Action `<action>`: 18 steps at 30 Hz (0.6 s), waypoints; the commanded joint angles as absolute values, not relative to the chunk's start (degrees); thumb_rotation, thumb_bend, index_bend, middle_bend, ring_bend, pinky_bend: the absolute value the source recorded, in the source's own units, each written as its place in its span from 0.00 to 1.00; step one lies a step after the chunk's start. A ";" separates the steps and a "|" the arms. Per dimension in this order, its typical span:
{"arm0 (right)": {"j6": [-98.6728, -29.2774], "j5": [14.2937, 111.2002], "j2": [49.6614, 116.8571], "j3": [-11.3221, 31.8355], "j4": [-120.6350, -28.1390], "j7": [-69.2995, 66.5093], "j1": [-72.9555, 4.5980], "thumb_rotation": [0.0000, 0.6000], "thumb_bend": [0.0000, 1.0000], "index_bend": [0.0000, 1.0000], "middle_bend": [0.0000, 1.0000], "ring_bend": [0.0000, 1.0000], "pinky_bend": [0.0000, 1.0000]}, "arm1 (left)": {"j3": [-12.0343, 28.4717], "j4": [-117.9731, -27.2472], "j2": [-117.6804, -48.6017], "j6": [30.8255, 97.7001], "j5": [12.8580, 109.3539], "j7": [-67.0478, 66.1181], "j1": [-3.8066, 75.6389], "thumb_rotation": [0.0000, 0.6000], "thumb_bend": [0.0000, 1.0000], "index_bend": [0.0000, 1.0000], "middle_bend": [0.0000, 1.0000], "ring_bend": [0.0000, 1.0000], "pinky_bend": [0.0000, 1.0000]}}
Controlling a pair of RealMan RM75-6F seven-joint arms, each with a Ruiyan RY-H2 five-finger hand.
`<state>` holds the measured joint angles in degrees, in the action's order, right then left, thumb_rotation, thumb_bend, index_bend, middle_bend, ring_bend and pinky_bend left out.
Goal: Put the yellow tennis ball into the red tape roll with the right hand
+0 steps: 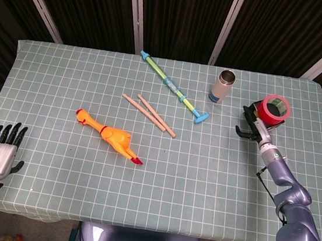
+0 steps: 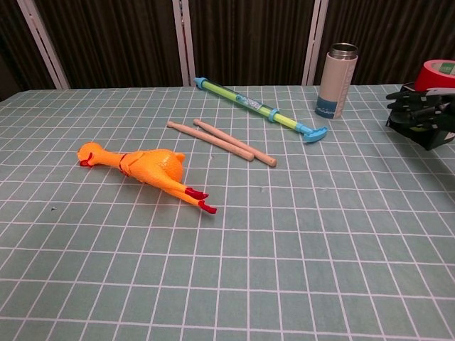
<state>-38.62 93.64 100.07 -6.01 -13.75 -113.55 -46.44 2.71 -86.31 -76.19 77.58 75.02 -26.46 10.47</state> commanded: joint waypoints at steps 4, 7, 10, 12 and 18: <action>-41.93 93.97 99.58 -6.44 -14.12 -111.45 -44.87 1.00 0.52 0.00 0.00 0.00 0.00 | 2.48 -87.07 -75.76 78.09 75.48 -26.28 10.23 1.00 0.20 0.00 0.00 0.00 0.00; -47.30 94.51 98.49 -6.82 -16.79 -109.12 -42.83 1.00 0.52 0.00 0.00 0.00 0.00 | 1.99 -87.91 -74.98 78.60 76.55 -25.52 9.95 1.00 0.20 0.00 0.00 0.00 0.00; -54.95 95.81 96.16 -7.78 -22.31 -106.41 -40.06 1.00 0.52 0.00 0.00 0.00 0.00 | 1.15 -89.17 -73.72 80.14 78.91 -24.08 9.31 1.00 0.20 0.00 0.01 0.00 0.00; -58.86 96.40 94.07 -8.18 -27.21 -104.45 -38.66 1.00 0.52 0.00 0.00 0.00 0.00 | 0.60 -89.96 -72.88 81.18 80.29 -23.11 8.78 1.00 0.20 0.00 0.01 0.00 0.00; -69.85 99.57 84.19 -10.37 -49.21 -94.61 -35.06 1.00 0.53 0.00 0.00 0.00 0.00 | -0.83 -93.13 -69.65 85.05 84.51 -18.88 6.81 1.00 0.20 0.00 0.00 0.00 0.00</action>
